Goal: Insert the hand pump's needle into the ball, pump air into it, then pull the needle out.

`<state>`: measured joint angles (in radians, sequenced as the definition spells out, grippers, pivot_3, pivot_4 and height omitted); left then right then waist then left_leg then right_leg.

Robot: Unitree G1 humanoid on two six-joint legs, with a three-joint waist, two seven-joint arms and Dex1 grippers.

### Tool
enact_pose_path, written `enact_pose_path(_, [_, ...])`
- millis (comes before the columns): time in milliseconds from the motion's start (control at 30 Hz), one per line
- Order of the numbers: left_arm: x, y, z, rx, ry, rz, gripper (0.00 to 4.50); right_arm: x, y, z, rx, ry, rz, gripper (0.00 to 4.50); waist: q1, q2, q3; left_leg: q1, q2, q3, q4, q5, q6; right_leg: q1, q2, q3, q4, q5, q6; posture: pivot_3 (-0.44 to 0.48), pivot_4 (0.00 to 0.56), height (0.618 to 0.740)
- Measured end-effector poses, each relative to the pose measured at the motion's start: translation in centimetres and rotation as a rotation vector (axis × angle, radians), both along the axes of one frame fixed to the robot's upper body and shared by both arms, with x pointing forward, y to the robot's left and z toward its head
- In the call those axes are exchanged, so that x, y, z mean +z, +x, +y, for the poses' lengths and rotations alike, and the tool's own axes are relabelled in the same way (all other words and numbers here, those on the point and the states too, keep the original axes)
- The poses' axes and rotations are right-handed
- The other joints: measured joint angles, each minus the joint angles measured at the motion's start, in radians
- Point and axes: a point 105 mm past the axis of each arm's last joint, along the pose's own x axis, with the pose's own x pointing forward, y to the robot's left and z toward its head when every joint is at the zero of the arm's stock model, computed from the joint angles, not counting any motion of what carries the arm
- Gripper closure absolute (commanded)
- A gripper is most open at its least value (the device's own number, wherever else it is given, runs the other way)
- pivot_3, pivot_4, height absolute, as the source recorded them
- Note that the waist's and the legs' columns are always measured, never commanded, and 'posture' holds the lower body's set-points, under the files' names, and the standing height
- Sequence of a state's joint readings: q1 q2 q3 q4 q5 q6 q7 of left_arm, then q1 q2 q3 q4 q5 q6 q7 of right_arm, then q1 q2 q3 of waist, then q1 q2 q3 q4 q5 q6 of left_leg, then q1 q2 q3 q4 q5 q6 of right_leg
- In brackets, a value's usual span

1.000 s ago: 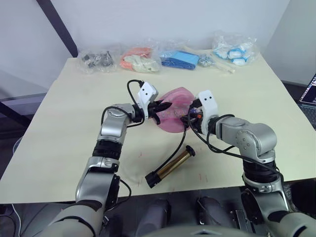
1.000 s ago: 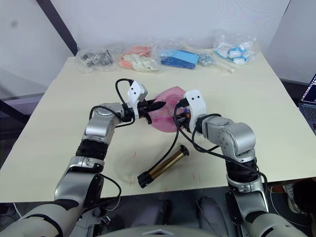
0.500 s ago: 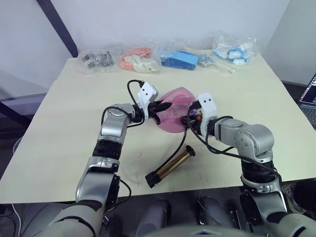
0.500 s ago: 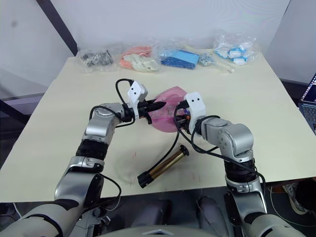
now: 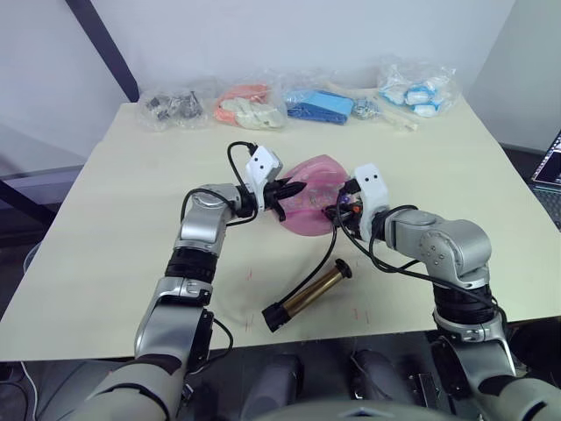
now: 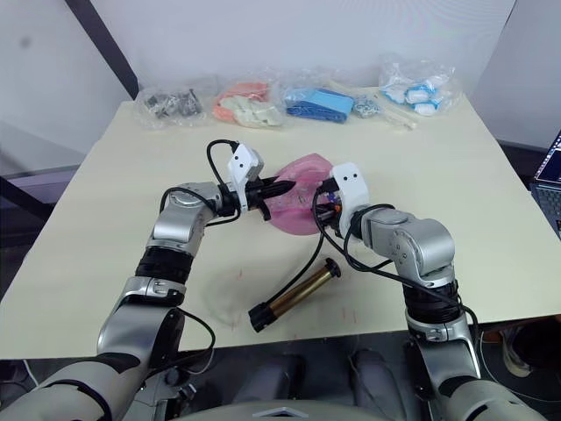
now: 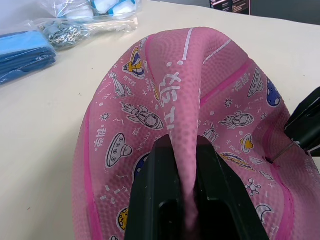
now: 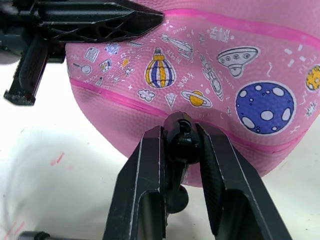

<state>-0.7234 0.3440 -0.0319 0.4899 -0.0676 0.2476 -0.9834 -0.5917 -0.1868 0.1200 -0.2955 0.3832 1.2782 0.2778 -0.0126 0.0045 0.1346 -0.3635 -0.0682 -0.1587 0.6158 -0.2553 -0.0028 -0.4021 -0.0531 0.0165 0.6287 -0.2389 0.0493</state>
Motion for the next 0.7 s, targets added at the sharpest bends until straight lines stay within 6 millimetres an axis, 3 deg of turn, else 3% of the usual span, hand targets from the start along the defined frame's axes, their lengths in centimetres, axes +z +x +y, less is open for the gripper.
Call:
enact_pose_path(233, [0.0, 0.0, 0.0, -0.003, -0.002, 0.003, 4.5, 0.5, 0.2, 0.6, 0.157, -0.24, -0.117, 4.13, -0.001, 0.0, 0.0, 0.0, 0.0, 0.0, 0.001, 0.0, 0.0, 0.002, 0.0, -0.001, 0.0, -0.002, 0.003, 0.0, 0.15, 0.74])
enact_pose_path(700, [-0.5, -0.2, 0.1, 0.01, -0.019, 0.057, 4.5, 0.1, 1.2, 2.1, 0.285, -0.393, -0.101, 4.13, -0.005, -0.005, -0.007, 0.004, 0.001, 0.0, 0.002, -0.001, 0.002, 0.005, 0.001, -0.001, 0.001, 0.0, 0.0, 0.0, 0.15, 0.74])
